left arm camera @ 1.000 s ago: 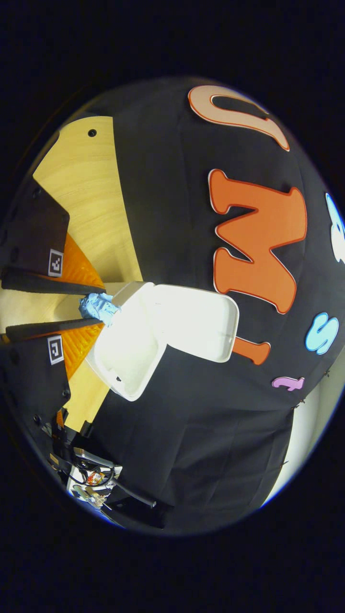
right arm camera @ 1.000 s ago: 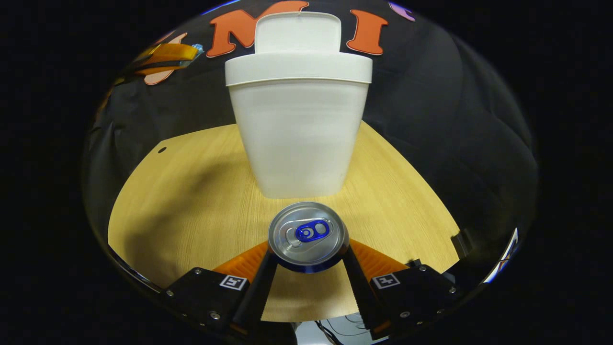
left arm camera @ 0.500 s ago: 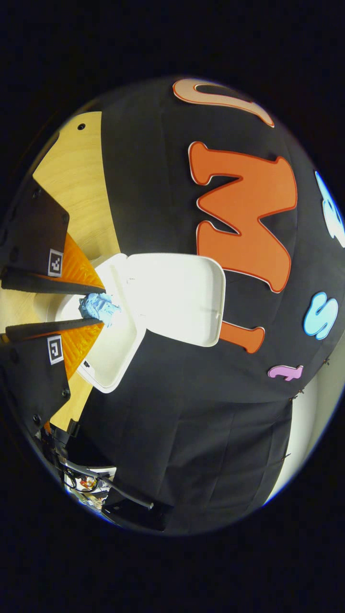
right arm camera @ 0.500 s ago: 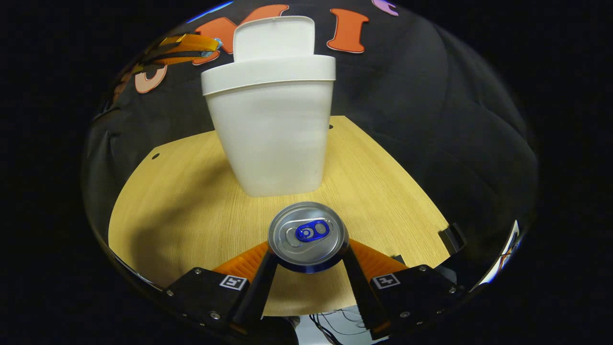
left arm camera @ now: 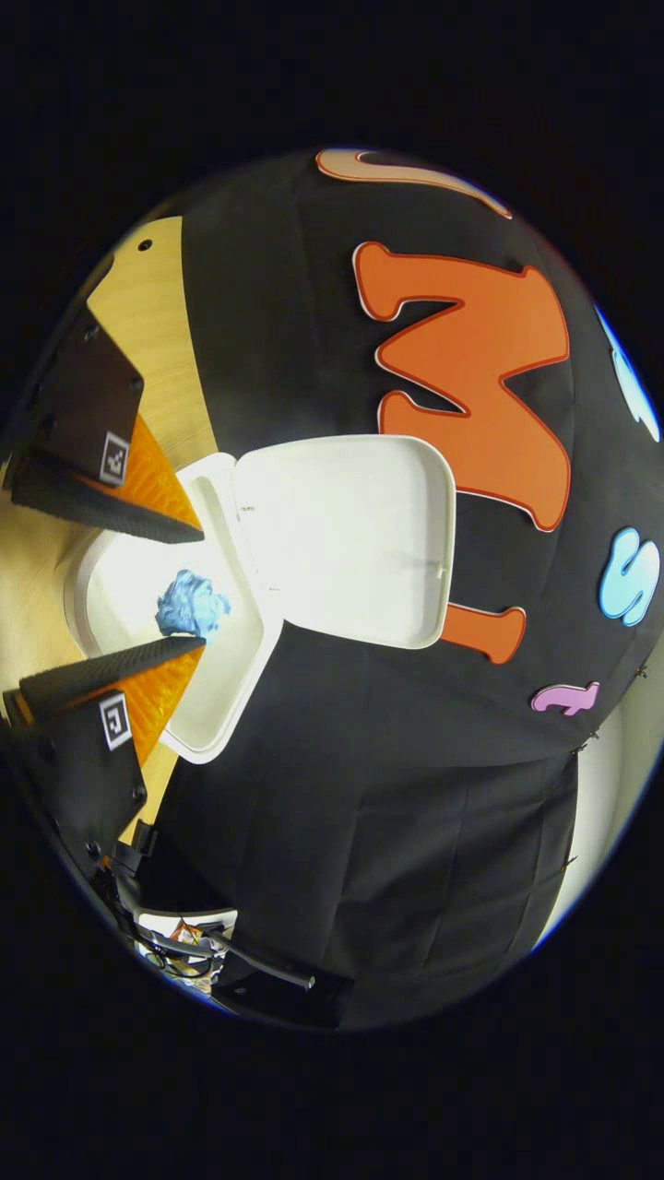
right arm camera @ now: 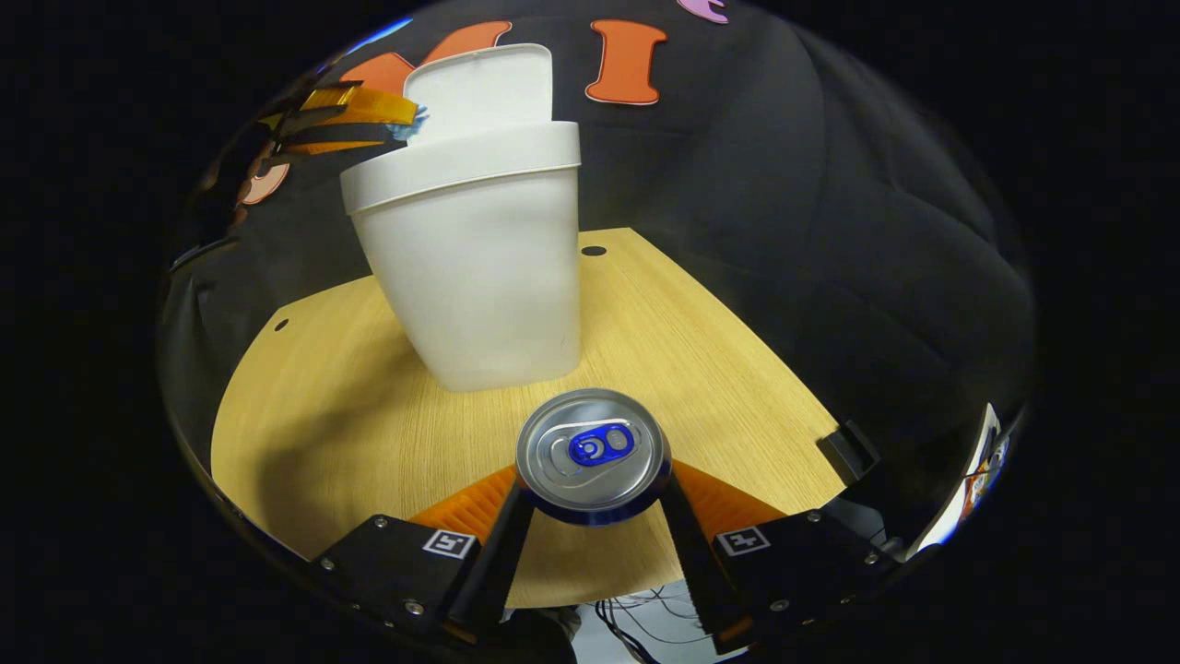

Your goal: Press the lid of the desktop garbage bin to open it, pick up the crumpled paper on the desktop and throw it into the bin, then pick up the pop can on the desktop and drop it into the bin, and finally close the garbage bin lid.

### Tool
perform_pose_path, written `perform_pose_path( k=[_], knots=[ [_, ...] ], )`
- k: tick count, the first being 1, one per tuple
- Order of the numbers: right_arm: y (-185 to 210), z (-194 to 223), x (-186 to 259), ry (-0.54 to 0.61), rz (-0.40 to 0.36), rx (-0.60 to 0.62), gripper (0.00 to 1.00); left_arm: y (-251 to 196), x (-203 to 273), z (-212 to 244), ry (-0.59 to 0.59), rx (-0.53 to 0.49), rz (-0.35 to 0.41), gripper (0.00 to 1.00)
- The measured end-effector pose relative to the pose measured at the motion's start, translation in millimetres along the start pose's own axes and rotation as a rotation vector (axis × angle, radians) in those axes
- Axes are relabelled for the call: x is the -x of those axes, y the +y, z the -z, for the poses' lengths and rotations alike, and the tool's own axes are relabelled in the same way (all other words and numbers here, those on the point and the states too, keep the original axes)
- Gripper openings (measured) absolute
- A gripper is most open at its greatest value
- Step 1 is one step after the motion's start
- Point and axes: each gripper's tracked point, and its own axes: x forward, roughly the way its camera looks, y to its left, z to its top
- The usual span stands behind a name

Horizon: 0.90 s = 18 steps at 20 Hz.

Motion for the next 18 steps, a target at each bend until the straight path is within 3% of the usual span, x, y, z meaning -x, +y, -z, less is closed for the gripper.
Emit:
perform_pose_path(
  k=[2,4,5,7,8,10,12,18],
  knots=[
    [-1,-4,1,-0.005,0.0,0.003,0.8,4,0,3,0.003,-0.009,-0.011,0.77],
    [-1,-9,4,-0.012,0.002,0.006,0.75,6,3,6,0.008,-0.011,-0.024,0.84],
    [-1,-14,6,-0.021,0.001,0.007,0.8,8,5,5,0.006,-0.006,-0.027,0.86],
    [0,-27,10,-0.042,-0.003,0.011,0.8,12,10,4,-0.008,0.003,-0.032,0.89],
    [0,-35,13,-0.056,-0.003,0.018,0.75,15,15,5,-0.014,0.003,-0.036,0.93],
    [1,-47,17,-0.075,-0.005,0.037,0.8,19,24,7,-0.023,-0.004,-0.047,0.94],
    [2,-57,20,-0.088,-0.006,0.058,0.75,26,39,11,-0.034,-0.011,-0.058,0.96],
    [14,-96,36,-0.114,-0.031,0.129,0.8,56,74,25,-0.053,0.003,-0.107,0.97]
  ],
)
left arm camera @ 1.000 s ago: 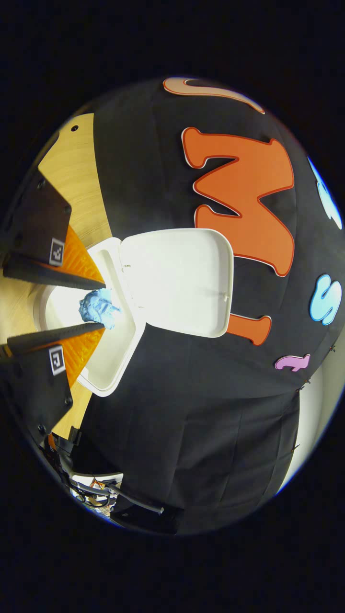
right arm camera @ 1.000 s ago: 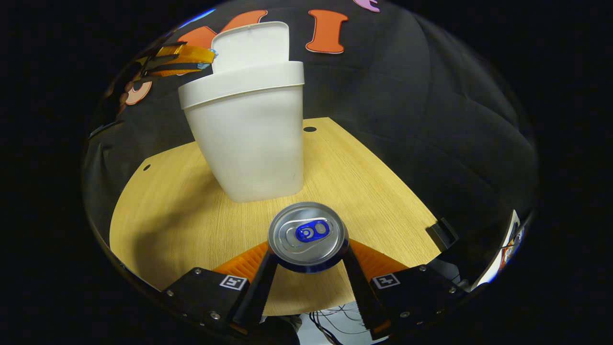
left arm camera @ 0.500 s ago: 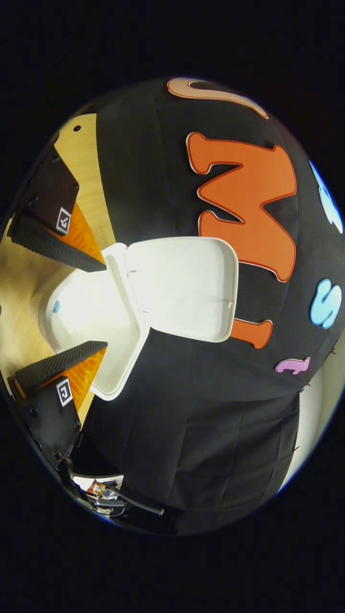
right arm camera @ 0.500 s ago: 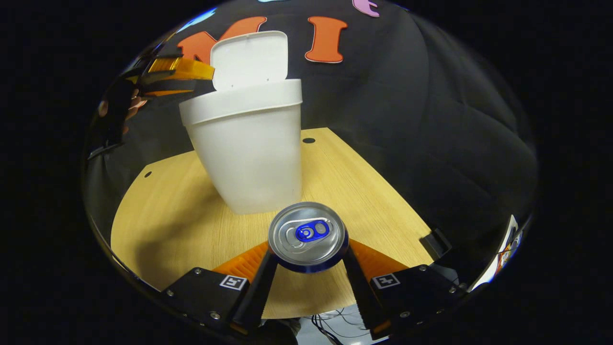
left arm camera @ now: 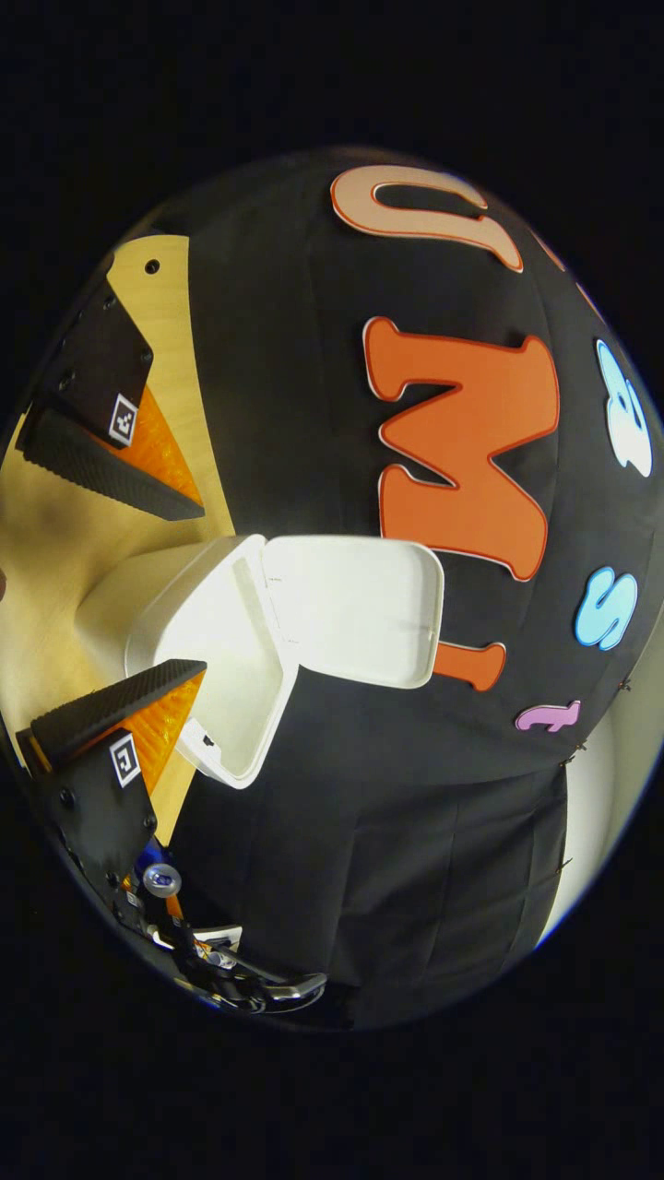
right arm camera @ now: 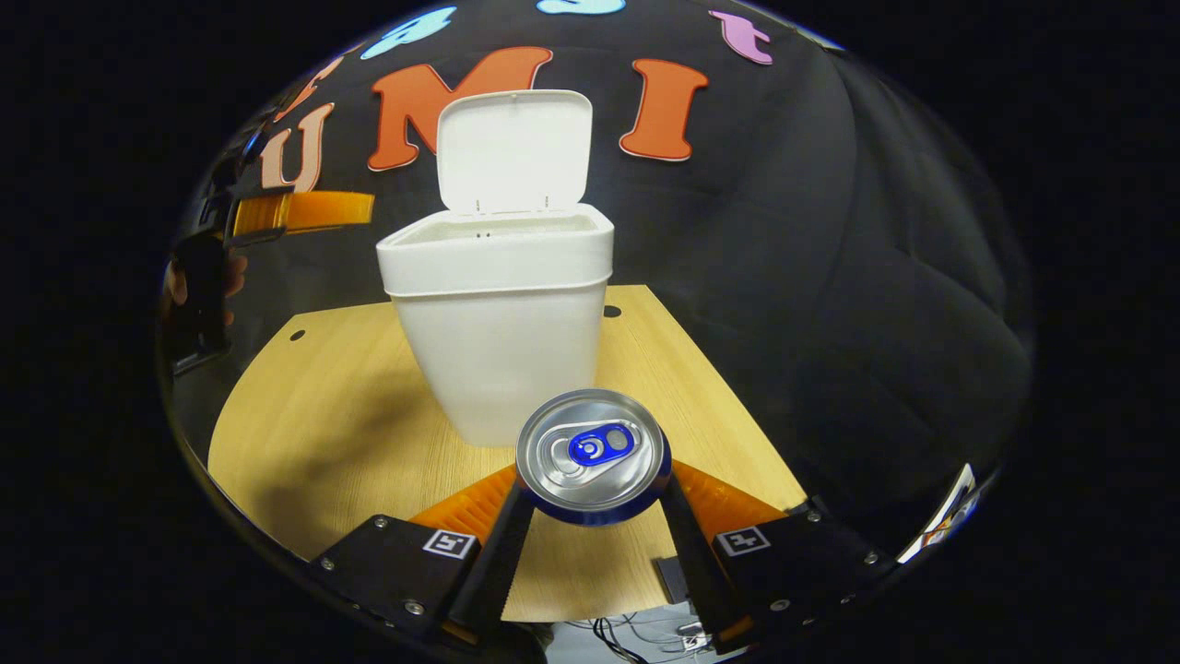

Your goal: Press the lid of the desktop garbage bin to open it, pick up the crumpled paper on the desktop and throw it into the bin, then pick up the pop can on the desktop and drop it into the bin, and finally close the garbage bin lid.

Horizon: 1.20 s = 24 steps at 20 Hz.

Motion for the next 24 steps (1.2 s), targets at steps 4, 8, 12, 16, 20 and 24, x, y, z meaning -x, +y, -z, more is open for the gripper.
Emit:
perform_pose_path(
  k=[4,8,12,16,20,24],
  knots=[
    [1,-38,8,-0.023,-0.019,-0.007,0.8,29,18,16,0.018,0.029,-0.057,0.97],
    [0,-80,15,-0.063,-0.038,-0.023,0.8,50,35,33,0.037,0.045,-0.107,0.97],
    [-1,-124,23,-0.119,-0.052,-0.006,0.8,68,50,44,0.048,0.056,-0.148,0.97],
    [1,-163,26,-0.172,-0.071,0.003,0.8,83,63,54,0.057,0.082,-0.184,0.97],
    [6,-192,26,-0.22,-0.1,0.006,0.8,95,76,62,0.063,0.092,-0.222,0.97],
    [16,-214,19,-0.255,-0.132,0.01,0.8,108,87,68,0.069,0.105,-0.268,0.97]
  ],
)
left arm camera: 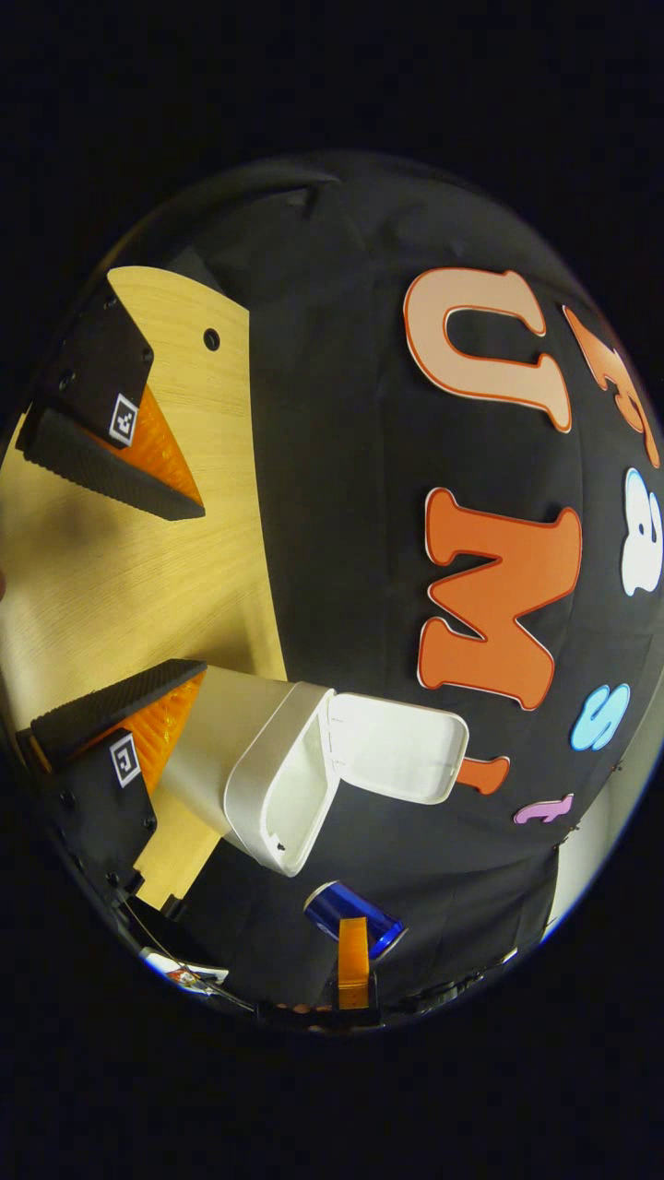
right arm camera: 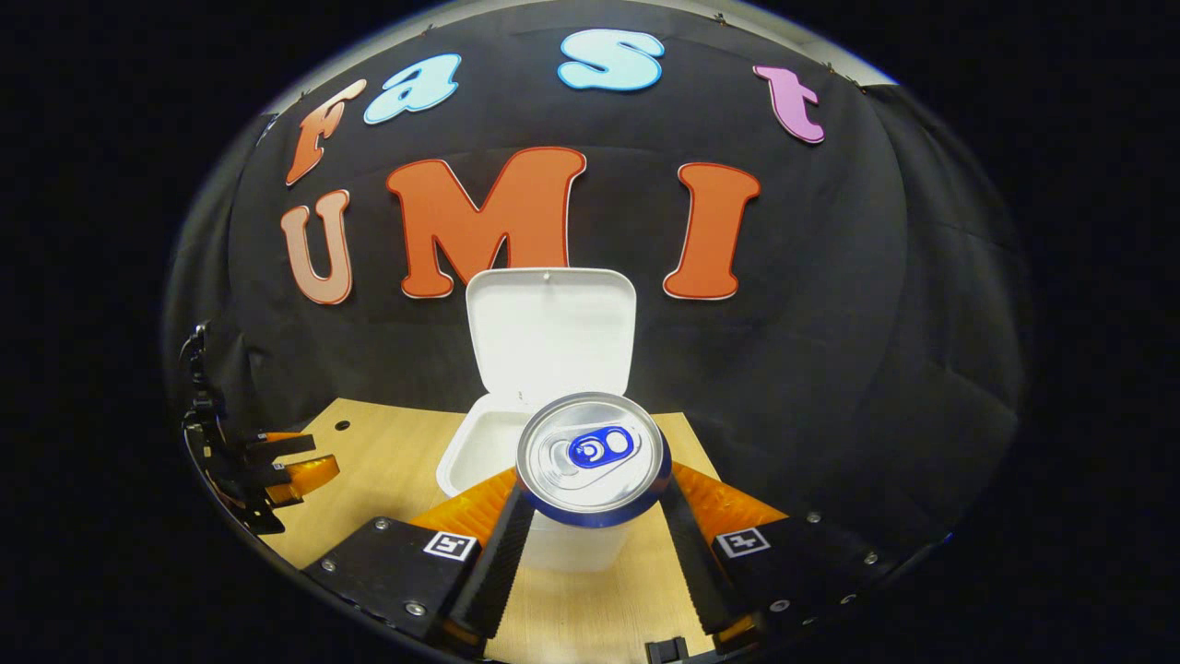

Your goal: Press the lid of the desktop garbage bin to open it, pick up the crumpled paper on the desktop and throw it into the bin, then pick up the pop can on the desktop and drop it into the bin, and finally close the garbage bin lid.

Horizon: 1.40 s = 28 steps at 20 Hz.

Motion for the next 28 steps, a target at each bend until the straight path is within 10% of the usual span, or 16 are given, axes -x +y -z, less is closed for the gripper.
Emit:
perform_pose_path(
  k=[17,28],
  knots=[
    [39,7,-81,0.03,-0.055,0.06,0.81,91,65,31,0.012,0.08,-0.285,0.98],
    [43,-52,-93,-0.053,-0.045,0.091,0.82,104,82,44,0.022,0.059,-0.336,0.97]
  ],
)
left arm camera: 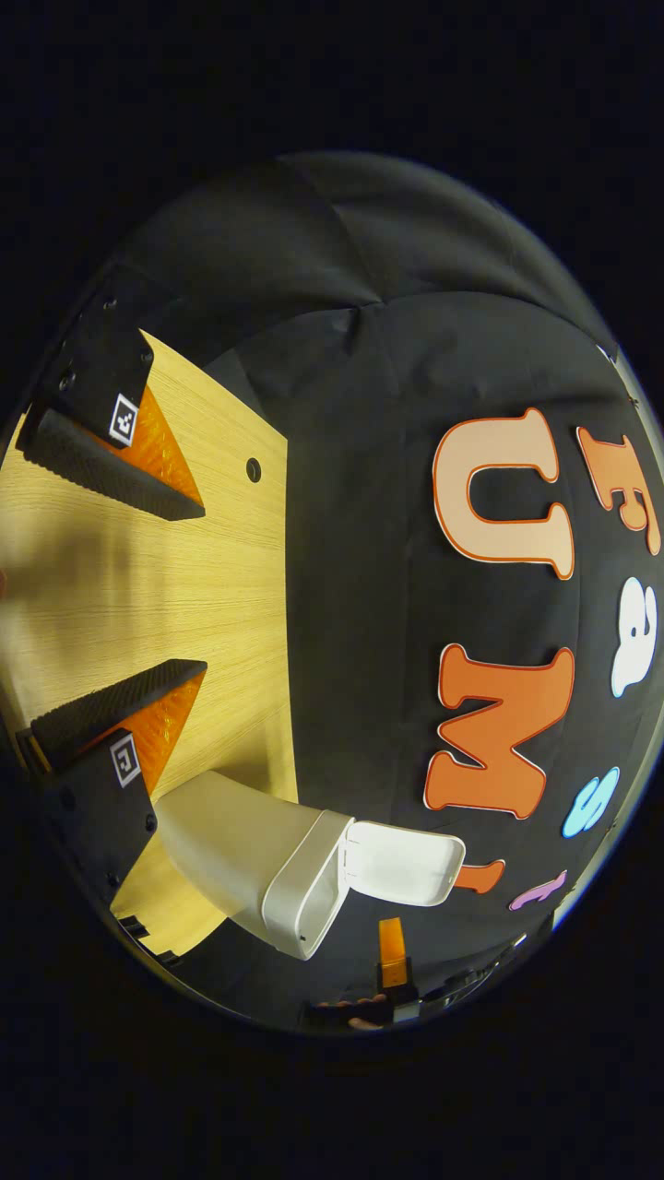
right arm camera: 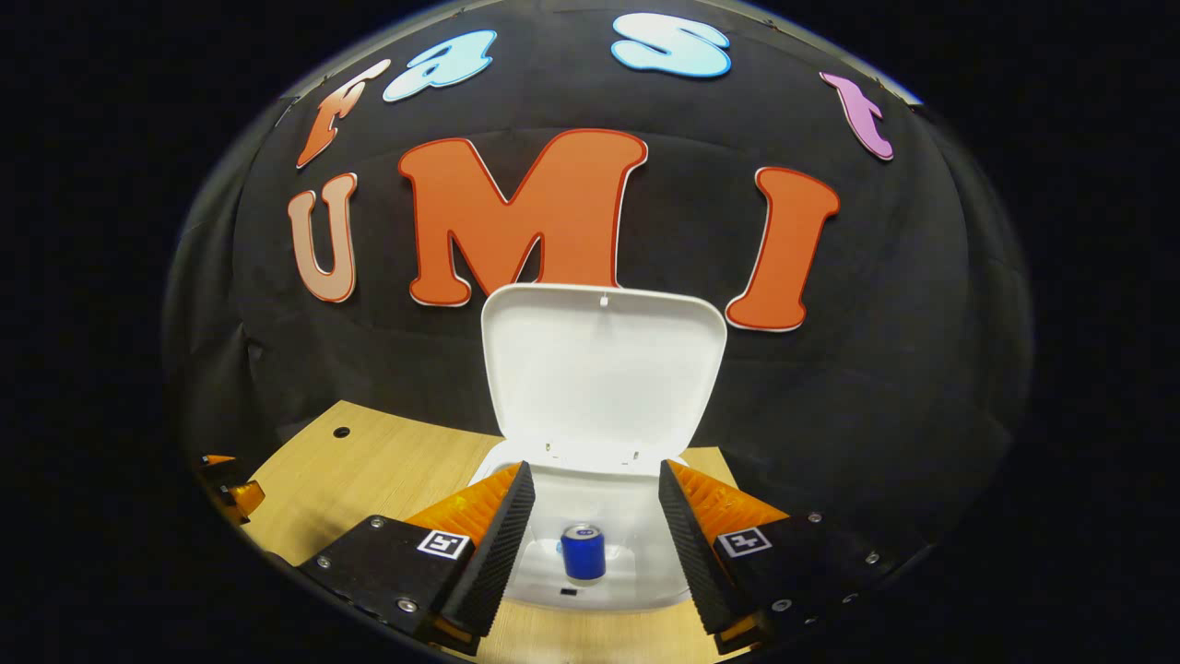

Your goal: Press the lid of the desktop garbage bin to open it, pick up the crumpled paper on the desktop and throw it into the bin, then pick up the pop can on the desktop and drop it into the bin, and finally close the garbage bin lid.

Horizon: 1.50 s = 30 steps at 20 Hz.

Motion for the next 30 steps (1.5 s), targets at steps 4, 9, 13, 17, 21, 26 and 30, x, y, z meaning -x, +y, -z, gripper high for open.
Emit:
perform_pose_path(
  k=[4,9,13,17,21,26,30],
  knots=[
    [-3,-38,-10,-0.048,0.017,0.02,0.82,3,-2,2,0.001,0.009,-0.004,0.97],
    [-6,-72,-23,-0.083,0.025,0.045,0.83,12,-7,8,0.018,0.019,-0.015,0.97],
    [-7,-98,-36,-0.111,0.024,0.028,0.83,17,-12,13,0.037,0.024,-0.023,0.97],
    [-8,-117,-49,-0.128,0.036,0.027,0.83,22,-14,16,0.046,0.029,-0.031,0.97],
    [-11,-133,-65,-0.139,0.051,0.021,0.83,30,-16,15,0.046,0.034,-0.047,0.97],
    [-9,-123,-83,-0.084,0.044,-0.007,0.83,38,-15,18,0.046,0.045,-0.064,0.97],
    [-8,-112,-84,-0.047,0.042,-0.012,0.83,39,-15,18,0.047,0.049,-0.066,0.97]
  ],
)
